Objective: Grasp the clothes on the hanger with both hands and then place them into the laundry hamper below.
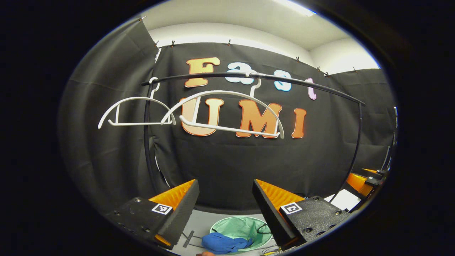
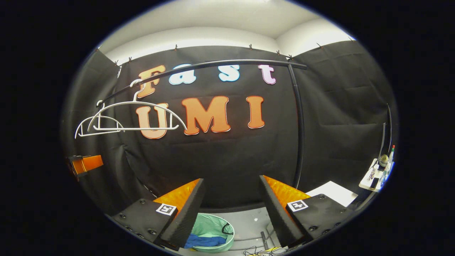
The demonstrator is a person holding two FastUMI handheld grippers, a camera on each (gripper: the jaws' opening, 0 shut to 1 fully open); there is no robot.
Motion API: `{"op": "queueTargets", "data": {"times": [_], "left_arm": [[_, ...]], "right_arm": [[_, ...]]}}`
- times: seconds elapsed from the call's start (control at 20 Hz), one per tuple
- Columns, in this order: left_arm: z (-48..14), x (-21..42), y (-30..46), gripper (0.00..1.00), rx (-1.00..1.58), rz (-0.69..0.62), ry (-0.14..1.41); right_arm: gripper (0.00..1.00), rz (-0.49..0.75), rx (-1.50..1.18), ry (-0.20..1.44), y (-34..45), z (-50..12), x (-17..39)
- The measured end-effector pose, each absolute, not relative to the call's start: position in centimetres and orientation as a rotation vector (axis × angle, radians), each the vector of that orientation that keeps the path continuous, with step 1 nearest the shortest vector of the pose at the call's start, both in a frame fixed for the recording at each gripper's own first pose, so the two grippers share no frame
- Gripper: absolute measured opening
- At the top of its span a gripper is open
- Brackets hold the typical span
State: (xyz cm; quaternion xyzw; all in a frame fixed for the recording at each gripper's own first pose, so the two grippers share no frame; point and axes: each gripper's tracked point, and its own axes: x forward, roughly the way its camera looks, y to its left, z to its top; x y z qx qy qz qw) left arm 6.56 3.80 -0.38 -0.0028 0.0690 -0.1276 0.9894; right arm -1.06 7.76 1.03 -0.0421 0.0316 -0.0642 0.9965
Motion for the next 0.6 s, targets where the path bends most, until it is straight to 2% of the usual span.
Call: {"op": "queueTargets", "data": {"times": [0.05, 0.1, 0.2, 0.25, 0.3, 0.35, 0.5, 0.6], "left_arm": [[-0.29, 6.50, 3.80, 0.96, -0.005, -0.256, 0.138], [-0.28, 6.43, 3.89, 0.98, -0.007, -0.255, 0.135], [-0.13, 6.40, 3.99, 0.98, -0.013, -0.253, 0.131], [-0.13, 6.37, 4.00, 0.98, -0.014, -0.252, 0.132], [-0.17, 6.26, 4.10, 0.96, -0.017, -0.250, 0.134], [-0.18, 6.21, 4.15, 0.96, -0.016, -0.248, 0.135], [-0.21, 6.05, 4.42, 0.96, -0.013, -0.239, 0.139], [-0.30, 5.88, 4.59, 0.96, -0.009, -0.237, 0.140]], "right_arm": [[0.89, -0.132, -0.089, 0.059, 7.59, 1.13, -1.13], [0.98, -0.134, -0.092, 0.055, 7.53, 1.20, -1.19], [0.98, -0.133, -0.090, 0.048, 7.72, 1.24, -1.41], [0.89, -0.132, -0.089, 0.044, 7.64, 1.37, -1.62], [0.89, -0.133, -0.092, 0.040, 7.59, 1.50, -1.68], [0.98, -0.134, -0.095, 0.040, 7.53, 1.54, -1.67], [0.89, -0.129, -0.094, 0.037, 7.82, 1.50, -1.83], [0.89, -0.124, -0.093, 0.037, 8.00, 1.48, -1.82]]}}
